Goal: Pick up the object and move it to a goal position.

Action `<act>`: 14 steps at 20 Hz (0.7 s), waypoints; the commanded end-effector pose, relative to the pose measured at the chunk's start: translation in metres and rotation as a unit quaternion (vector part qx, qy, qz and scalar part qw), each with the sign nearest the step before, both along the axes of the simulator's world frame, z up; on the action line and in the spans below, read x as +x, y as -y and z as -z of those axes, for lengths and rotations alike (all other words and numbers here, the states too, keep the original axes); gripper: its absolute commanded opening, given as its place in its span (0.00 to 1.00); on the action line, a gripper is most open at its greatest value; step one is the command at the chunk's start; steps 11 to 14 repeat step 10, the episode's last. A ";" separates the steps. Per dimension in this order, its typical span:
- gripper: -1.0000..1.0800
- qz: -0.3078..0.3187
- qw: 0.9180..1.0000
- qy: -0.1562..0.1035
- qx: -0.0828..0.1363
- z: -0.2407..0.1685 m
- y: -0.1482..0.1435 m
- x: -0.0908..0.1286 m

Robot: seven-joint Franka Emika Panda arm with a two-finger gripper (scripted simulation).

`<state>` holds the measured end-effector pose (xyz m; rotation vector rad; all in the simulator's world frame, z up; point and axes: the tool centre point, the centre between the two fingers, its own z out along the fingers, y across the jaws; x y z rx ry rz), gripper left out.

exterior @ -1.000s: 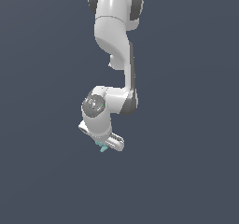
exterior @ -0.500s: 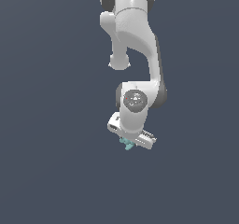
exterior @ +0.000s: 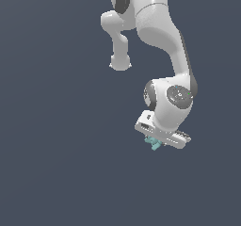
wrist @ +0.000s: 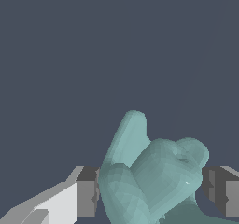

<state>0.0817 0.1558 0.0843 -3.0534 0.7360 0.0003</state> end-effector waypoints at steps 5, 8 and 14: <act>0.00 0.001 1.000 0.000 0.000 -0.006 -0.037 0.002; 0.00 0.001 1.000 0.000 0.000 -0.007 -0.042 0.003; 0.00 0.001 1.000 0.000 0.000 -0.007 -0.041 0.003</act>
